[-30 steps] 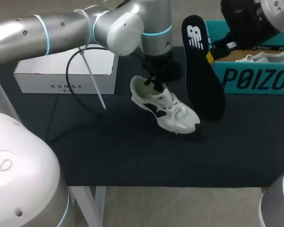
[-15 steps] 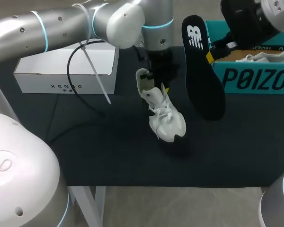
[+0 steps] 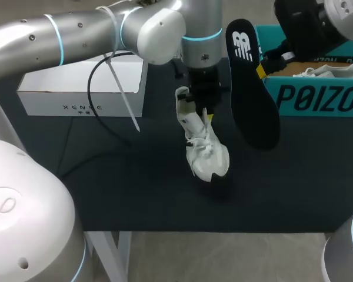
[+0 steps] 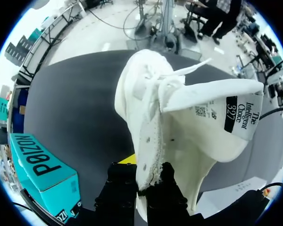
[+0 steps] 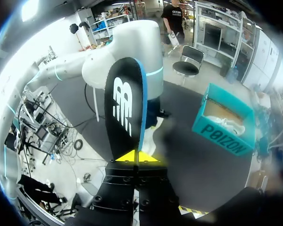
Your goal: Take the shoe out of the shoebox, open the shoe tongue, remove and reinsert the insole, then place the shoe into the shoebox
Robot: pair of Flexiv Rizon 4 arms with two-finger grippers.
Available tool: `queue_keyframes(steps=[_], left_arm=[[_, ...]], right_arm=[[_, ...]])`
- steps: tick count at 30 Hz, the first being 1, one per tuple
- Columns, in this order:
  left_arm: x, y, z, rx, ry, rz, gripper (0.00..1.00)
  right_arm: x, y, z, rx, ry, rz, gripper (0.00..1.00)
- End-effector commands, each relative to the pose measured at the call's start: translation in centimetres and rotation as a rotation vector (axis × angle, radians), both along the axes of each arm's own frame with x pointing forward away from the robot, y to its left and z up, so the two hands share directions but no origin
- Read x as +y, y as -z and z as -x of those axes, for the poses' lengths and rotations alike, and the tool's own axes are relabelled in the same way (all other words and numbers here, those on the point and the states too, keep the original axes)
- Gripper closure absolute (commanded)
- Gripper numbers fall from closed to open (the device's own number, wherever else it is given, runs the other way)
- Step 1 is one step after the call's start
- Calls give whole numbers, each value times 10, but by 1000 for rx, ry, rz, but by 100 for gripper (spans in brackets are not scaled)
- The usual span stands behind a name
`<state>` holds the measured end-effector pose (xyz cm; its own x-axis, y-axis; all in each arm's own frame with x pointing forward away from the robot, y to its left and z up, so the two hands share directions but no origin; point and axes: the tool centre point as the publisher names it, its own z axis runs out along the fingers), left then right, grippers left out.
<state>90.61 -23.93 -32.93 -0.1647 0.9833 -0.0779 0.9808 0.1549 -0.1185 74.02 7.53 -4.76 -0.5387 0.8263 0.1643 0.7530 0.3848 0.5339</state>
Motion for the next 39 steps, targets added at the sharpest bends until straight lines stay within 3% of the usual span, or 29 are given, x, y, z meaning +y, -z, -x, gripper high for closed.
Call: queue_keyframes(steps=[1,17,25,39], left_arm=[[-4,2,7,6,36,-7,100],[-30,7,41,-10,156,-34,100],[-35,22,60,12,191,-45,100],[-38,45,75,15,183,-85,100]], right_arm=[[2,0,-3,5,0,3,100],[2,0,-3,5,0,3,100],[2,0,-3,5,0,3,100],[2,0,-3,5,0,3,100]])
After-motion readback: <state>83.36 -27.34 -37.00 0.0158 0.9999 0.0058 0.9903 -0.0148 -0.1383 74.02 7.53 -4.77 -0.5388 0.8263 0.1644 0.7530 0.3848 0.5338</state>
